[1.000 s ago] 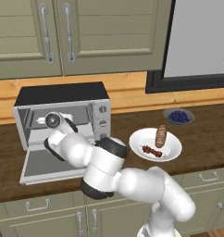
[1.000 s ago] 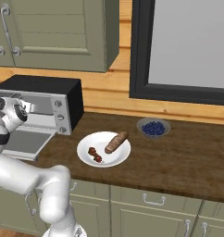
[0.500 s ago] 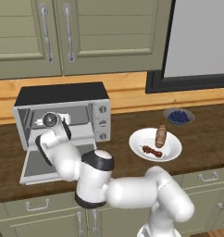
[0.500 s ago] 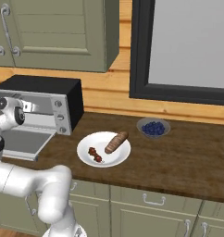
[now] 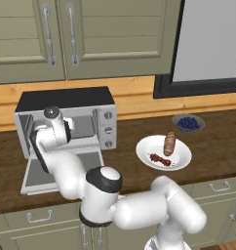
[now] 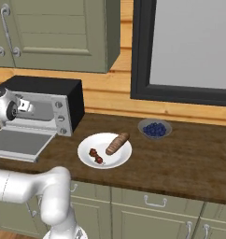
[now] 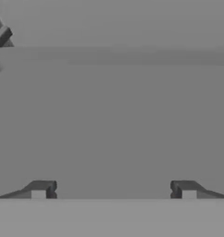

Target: Pick up the kebab skewer and baguette bread, and place them inside the toaster oven. Close the toaster oven door and start by setting the timer.

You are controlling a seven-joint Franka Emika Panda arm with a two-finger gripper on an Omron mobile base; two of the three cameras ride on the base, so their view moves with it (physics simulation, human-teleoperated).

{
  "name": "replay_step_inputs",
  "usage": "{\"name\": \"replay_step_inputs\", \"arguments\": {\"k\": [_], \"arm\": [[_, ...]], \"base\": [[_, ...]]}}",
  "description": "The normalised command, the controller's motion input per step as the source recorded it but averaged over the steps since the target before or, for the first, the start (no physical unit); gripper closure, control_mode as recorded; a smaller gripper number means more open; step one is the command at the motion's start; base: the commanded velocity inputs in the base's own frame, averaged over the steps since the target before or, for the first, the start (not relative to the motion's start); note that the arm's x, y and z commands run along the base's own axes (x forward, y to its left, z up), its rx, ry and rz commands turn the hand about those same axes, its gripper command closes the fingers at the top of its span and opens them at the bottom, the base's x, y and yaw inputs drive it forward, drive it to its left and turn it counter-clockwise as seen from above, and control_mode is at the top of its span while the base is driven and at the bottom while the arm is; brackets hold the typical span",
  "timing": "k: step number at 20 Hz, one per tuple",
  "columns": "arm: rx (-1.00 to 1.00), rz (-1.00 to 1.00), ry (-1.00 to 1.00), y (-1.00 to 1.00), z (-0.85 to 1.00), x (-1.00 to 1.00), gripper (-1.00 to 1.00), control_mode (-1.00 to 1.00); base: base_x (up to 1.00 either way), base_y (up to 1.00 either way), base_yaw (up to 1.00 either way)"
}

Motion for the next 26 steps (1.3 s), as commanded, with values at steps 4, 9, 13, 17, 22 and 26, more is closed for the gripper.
{"name": "replay_step_inputs", "arguments": {"k": [4, 9, 13, 17, 22, 26], "arm": [[0.0, 0.0, 0.39, 0.21, -0.96, -0.88, -1.0, -1.0], [0.0, 0.0, 0.35, 0.1, -1.0, -0.99, -1.0, -1.0], [0.0, 0.0, 0.29, 0.03, -0.99, -1.0, -1.0, -1.0], [0.01, 0.01, 0.05, -0.03, -0.05, -0.95, -1.0, -1.0], [0.03, 0.08, -0.08, -0.4, 0.92, -0.91, -1.0, -1.0], [0.02, 0.0, 0.0, -1.0, 0.33, -0.59, -1.0, -1.0]], "base": [[0.0, 0.0, 0.0], [0.0, 0.0, 0.0], [0.0, 0.0, 0.0], [0.0, 0.0, 0.0], [0.0, 0.0, 0.0], [0.0, 0.0, 0.0]]}}
